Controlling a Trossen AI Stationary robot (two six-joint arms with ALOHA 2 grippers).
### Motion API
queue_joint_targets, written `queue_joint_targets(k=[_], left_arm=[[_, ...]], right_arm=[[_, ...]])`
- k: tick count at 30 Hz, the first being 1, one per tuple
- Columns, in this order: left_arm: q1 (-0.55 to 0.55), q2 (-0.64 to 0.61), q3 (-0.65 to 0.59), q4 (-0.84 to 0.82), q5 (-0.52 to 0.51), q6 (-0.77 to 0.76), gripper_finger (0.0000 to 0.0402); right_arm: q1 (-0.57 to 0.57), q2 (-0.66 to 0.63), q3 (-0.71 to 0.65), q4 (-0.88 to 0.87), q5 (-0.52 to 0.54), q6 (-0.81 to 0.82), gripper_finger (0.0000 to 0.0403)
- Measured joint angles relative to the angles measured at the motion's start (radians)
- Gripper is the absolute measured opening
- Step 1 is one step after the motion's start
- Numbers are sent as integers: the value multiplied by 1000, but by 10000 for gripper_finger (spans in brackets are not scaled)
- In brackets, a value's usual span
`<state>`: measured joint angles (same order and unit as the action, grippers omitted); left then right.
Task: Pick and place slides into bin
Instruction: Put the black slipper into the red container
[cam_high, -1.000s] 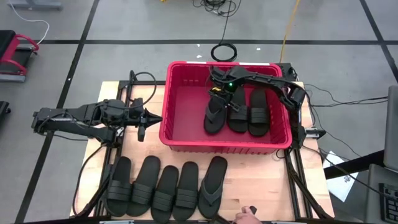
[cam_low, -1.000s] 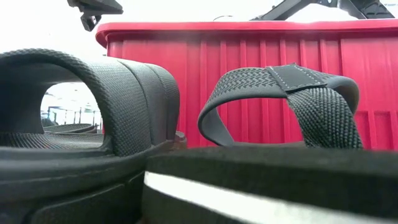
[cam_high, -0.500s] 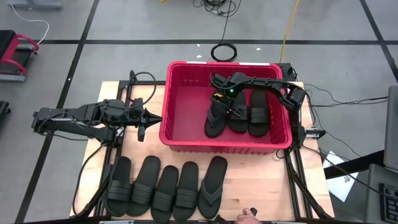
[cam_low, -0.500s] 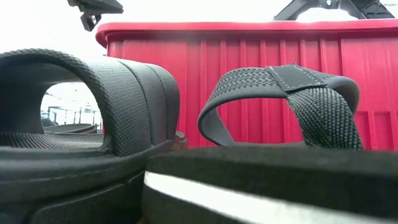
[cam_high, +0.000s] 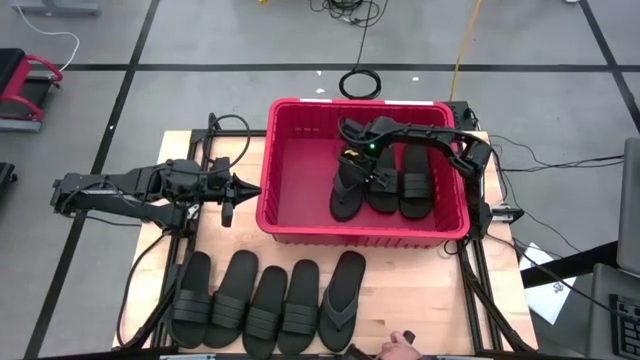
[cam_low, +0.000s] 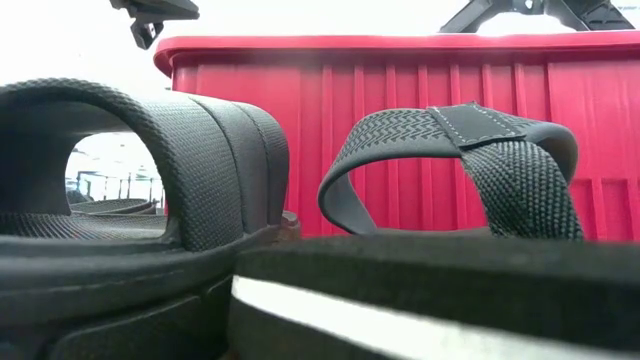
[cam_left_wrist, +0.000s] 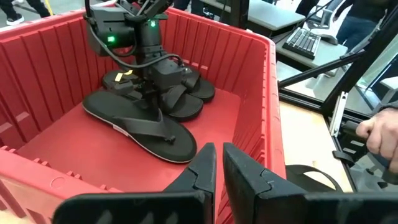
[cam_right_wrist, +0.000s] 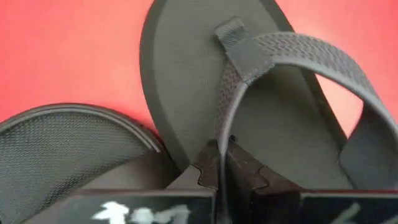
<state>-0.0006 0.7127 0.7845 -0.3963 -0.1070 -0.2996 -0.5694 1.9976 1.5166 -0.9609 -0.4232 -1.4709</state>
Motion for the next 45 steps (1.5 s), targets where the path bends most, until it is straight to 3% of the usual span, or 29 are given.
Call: queue_joint_targets(k=[9, 16, 22, 26, 29, 33, 36, 40, 45], left_arm=[[0, 0, 0, -1, 0, 0, 26], [0, 0, 0, 3, 0, 0, 26], [0, 0, 0, 4, 1, 3, 26], [0, 0, 0, 5, 1, 6, 26], [0, 0, 0, 4, 2, 7, 26], [0, 0, 0, 4, 2, 10, 26], [0, 0, 0, 4, 2, 35, 26], [0, 0, 0, 4, 2, 65, 26], [0, 0, 0, 4, 2, 82, 26]], right_arm=[[5, -13, 0, 20, -75, 48, 73], [8, -69, 0, 56, -74, 65, 131], [20, -178, -1, 97, 25, 120, 153], [66, -335, -1, 210, 18, 369, 142], [121, -477, -1, 323, -68, 588, 113], [204, -628, -1, 560, -145, 1095, 42], [270, -708, 0, 680, -155, 1334, 9], [363, -775, 1, 651, -156, 1504, 13], [501, -824, 1, 423, -182, 1566, 1]])
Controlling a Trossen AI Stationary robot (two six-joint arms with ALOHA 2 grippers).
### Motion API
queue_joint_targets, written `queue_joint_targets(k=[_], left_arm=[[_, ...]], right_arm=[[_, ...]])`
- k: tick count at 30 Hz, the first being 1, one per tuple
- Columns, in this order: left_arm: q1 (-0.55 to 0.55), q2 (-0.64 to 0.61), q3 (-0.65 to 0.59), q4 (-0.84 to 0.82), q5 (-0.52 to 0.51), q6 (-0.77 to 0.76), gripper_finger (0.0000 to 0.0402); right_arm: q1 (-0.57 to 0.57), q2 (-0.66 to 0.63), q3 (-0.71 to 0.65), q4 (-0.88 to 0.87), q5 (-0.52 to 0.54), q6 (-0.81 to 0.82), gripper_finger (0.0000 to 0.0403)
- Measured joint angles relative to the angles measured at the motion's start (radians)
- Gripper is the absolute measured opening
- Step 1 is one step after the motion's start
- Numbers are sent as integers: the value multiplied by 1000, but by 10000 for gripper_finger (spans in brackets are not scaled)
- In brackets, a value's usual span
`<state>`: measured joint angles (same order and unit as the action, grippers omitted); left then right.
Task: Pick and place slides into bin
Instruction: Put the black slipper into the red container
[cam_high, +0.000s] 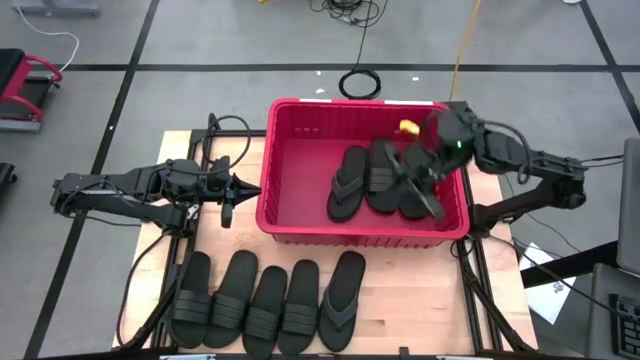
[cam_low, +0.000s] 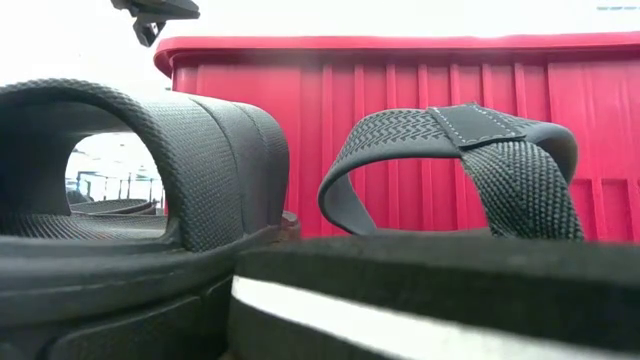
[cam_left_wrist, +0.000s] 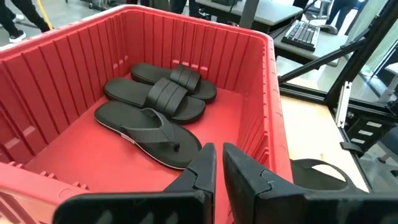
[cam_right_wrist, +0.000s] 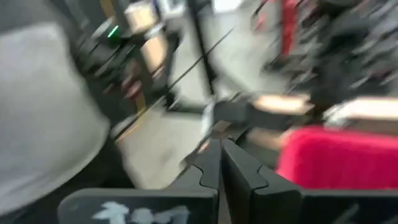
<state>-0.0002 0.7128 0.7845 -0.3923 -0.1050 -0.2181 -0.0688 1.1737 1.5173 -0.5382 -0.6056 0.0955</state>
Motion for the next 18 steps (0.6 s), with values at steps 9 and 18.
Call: queue_joint_targets(k=[9, 18], left_arm=[[0, 0, 0, 0, 74, -212, 26], [0, 0, 0, 0, 105, -383, 26]], right_arm=[[220, 47, -1, -213, 80, 53, 19], [298, 72, -120, -111, 81, -16, 116]])
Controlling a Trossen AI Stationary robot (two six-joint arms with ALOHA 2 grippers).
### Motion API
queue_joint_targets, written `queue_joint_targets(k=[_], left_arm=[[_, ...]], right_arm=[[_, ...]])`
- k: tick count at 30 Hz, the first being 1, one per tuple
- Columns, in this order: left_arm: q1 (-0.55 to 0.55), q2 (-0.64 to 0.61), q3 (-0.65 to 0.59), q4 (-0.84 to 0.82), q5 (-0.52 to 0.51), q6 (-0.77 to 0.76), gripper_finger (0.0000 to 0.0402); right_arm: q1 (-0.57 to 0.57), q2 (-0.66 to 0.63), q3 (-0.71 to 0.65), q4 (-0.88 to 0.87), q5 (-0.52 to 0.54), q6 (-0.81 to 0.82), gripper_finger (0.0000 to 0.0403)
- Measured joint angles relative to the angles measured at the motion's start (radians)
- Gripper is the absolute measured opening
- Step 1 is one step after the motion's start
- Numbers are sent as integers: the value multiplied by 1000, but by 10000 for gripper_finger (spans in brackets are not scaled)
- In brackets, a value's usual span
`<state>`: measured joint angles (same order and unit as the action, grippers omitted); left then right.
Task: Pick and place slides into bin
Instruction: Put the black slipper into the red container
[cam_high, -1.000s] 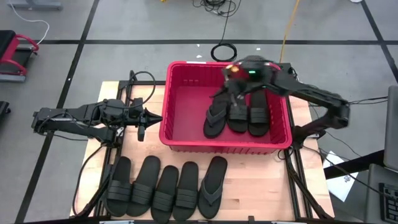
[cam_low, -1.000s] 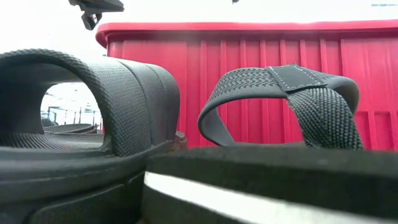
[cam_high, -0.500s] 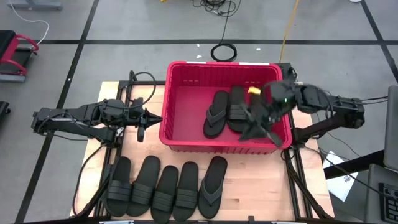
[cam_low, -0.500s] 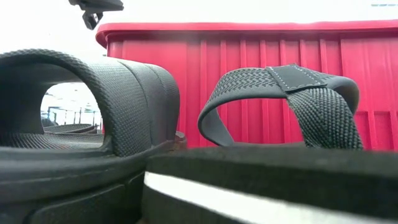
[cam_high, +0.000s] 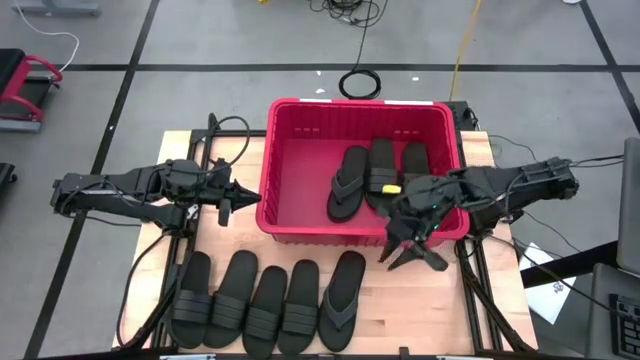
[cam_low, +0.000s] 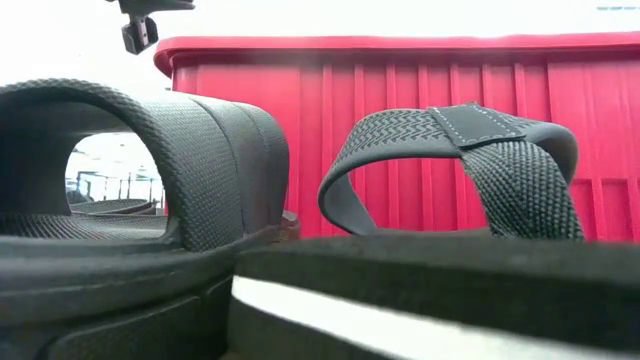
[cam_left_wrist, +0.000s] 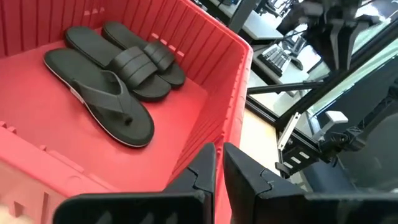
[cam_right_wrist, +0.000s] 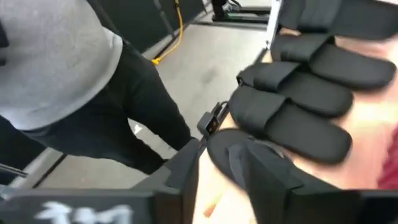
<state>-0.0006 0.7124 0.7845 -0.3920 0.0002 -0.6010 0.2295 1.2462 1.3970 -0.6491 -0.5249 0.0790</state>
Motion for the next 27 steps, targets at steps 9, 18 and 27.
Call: queue_joint_targets(k=[9, 18, 27], left_arm=[[0, 0, 0, 0, 1, -3, 26], [0, 0, 0, -16, 74, 21, 26], [0, 1, 0, -33, 85, 45, 26]], right_arm=[[13, 39, -297, 514, 25, 99, 194], [58, 226, -465, 892, 101, 191, 199], [143, 383, -460, 915, 114, 114, 199]])
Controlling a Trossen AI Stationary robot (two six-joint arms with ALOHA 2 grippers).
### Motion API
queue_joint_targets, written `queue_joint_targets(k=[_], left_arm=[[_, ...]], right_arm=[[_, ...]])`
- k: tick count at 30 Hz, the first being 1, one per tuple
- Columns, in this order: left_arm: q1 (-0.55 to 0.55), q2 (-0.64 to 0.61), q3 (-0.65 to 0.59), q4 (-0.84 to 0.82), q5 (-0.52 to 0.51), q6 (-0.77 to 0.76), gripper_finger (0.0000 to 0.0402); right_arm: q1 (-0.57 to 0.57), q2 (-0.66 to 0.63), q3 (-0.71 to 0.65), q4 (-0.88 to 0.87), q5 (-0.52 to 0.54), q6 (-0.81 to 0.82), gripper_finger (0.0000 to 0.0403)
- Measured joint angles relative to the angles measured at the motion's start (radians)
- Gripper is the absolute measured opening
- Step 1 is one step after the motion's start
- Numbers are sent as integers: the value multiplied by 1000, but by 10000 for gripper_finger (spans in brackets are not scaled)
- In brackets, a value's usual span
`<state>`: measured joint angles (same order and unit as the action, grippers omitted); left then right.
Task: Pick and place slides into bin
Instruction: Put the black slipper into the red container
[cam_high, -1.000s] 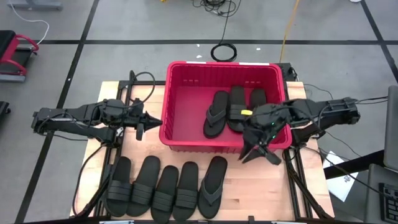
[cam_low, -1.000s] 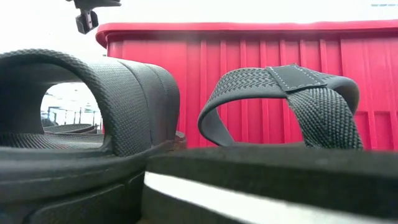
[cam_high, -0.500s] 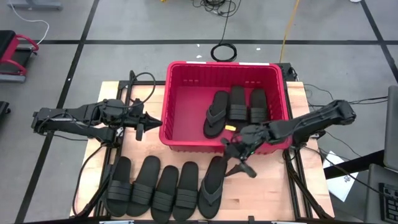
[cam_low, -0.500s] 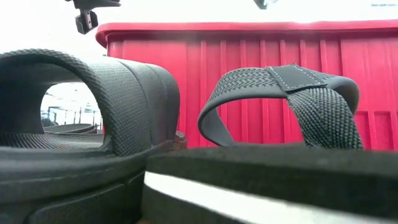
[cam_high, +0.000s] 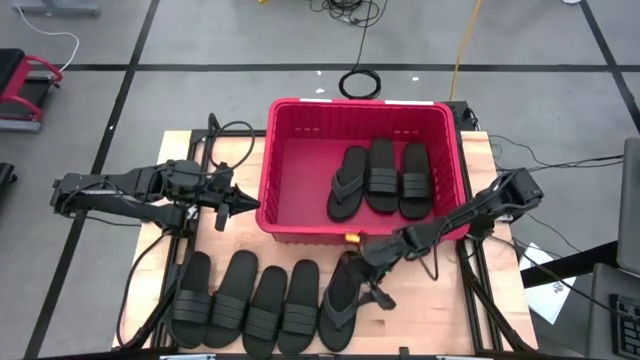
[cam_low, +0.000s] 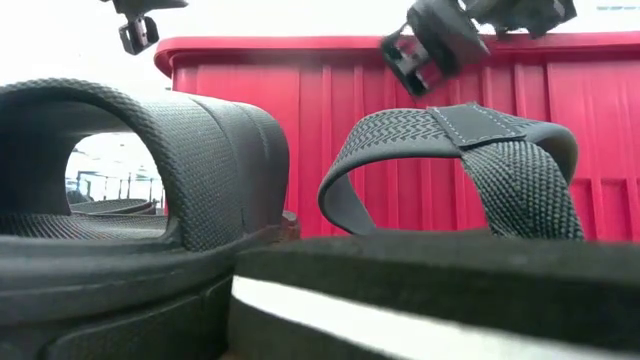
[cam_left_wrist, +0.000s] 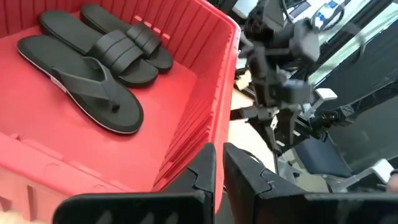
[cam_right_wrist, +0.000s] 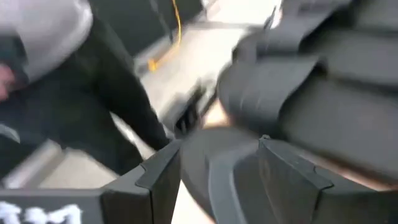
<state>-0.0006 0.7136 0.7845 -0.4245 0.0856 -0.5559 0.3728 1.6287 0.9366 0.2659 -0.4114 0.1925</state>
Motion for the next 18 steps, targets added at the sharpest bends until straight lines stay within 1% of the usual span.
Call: queue_joint_targets(k=[4, 6, 9, 11, 14, 18], left_arm=[[0, 0, 0, 0, 0, 0, 26], [0, 0, 0, 0, 1, -4, 26], [0, 0, 0, -1, 1, -4, 26], [0, 0, 0, -1, 0, -4, 26], [0, 0, 0, -1, 0, -1, 26], [0, 0, 0, -8, 1, 1, 26]], right_arm=[[52, 32, -1, -30, 78, -74, 199], [75, 45, 0, -39, 148, -105, 199], [102, 64, -1, -53, 285, -176, 199], [108, 76, 1, -46, 332, -204, 199], [107, 109, 1, -53, 318, -204, 199], [112, 145, 1, -29, 241, -199, 199]])
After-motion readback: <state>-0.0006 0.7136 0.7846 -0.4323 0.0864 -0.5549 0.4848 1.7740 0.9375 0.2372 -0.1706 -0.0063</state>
